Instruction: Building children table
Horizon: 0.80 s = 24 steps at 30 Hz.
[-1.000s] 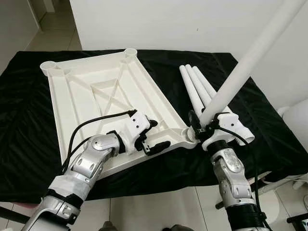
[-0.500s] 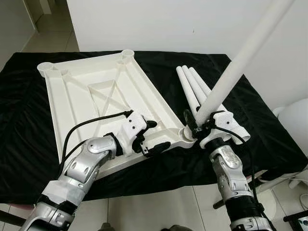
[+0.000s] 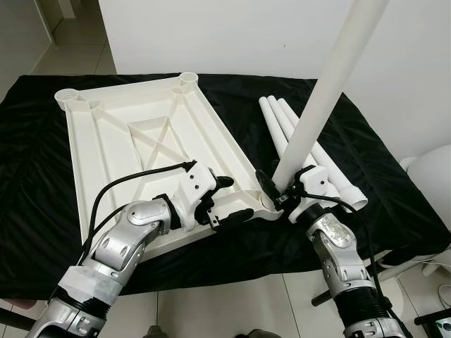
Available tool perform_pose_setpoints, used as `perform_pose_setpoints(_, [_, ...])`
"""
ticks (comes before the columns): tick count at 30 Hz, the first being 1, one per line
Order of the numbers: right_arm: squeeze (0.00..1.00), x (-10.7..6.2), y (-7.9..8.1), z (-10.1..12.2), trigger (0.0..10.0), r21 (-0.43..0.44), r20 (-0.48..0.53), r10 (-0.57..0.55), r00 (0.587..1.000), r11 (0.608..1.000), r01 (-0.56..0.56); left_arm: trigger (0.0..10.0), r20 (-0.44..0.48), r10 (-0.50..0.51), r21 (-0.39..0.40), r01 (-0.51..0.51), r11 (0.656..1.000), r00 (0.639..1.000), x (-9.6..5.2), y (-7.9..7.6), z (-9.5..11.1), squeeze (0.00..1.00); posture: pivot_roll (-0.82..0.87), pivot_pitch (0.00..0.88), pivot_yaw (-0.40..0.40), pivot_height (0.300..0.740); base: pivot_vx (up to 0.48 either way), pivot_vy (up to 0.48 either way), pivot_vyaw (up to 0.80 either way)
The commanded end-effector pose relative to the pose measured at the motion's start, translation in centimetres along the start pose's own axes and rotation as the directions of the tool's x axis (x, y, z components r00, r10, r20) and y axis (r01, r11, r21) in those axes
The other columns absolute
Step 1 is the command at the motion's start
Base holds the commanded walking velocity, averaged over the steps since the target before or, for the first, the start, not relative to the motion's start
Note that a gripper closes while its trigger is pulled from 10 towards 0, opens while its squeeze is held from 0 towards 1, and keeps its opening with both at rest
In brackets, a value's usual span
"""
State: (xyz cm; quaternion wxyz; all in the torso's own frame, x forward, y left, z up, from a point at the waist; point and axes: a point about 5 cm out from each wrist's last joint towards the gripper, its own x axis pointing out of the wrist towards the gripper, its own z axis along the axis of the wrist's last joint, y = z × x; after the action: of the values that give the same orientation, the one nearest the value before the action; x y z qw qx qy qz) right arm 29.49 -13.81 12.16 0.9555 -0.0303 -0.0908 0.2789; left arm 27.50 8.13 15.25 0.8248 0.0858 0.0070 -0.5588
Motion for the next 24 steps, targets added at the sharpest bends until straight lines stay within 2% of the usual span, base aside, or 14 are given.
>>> perform_pose_setpoints(1, [0.0, -1.0, 0.7, -2.5, 10.0, 0.042, -0.12, 0.035, 0.992, 0.999, -0.03, 10.0, -0.005, -0.139, -0.002, 0.139, 0.99, 0.99, 0.0, -0.9, 0.0, 0.0, 0.07, 0.013, -0.056, 0.74, 0.0, 0.0, 0.0])
perform_pose_setpoints(5, [0.0, -1.1, 0.9, -2.6, 10.0, 0.047, -0.095, 0.023, 0.995, 0.999, -0.019, 10.0, -0.001, -0.137, -0.002, 0.137, 0.991, 0.991, 0.0, -0.8, 0.2, 0.0, 0.06, 0.012, -0.052, 0.74, 0.0, 0.0, 0.0])
perform_pose_setpoints(8, [0.0, -1.7, 1.5, -2.8, 10.0, -0.06, -0.081, 0.02, 0.997, 0.998, -0.025, 10.0, 0.006, -0.136, 0.0, 0.136, 0.991, 0.991, 0.2, -0.6, 0.5, 0.0, 0.06, 0.015, -0.047, 0.74, 0.0, 0.0, 0.0])
perform_pose_setpoints(11, [0.0, -2.0, 1.7, -2.9, 10.0, -0.077, -0.084, 0.032, 0.996, 0.996, -0.038, 10.0, 0.005, -0.134, 0.002, 0.134, 0.991, 0.991, 0.2, -0.6, 0.6, 0.0, 0.06, 0.016, -0.045, 0.74, 0.0, 0.0, 0.0])
perform_pose_setpoints(24, [0.0, -2.2, 1.8, -3.7, 10.0, 0.014, -0.106, 0.005, 0.994, 1.0, -0.004, 10.0, 0.01, -0.141, -0.001, 0.141, 0.99, 0.99, 0.4, -0.7, 0.7, 0.0, 0.05, 0.015, -0.047, 0.74, 0.0, 0.0, 0.0])
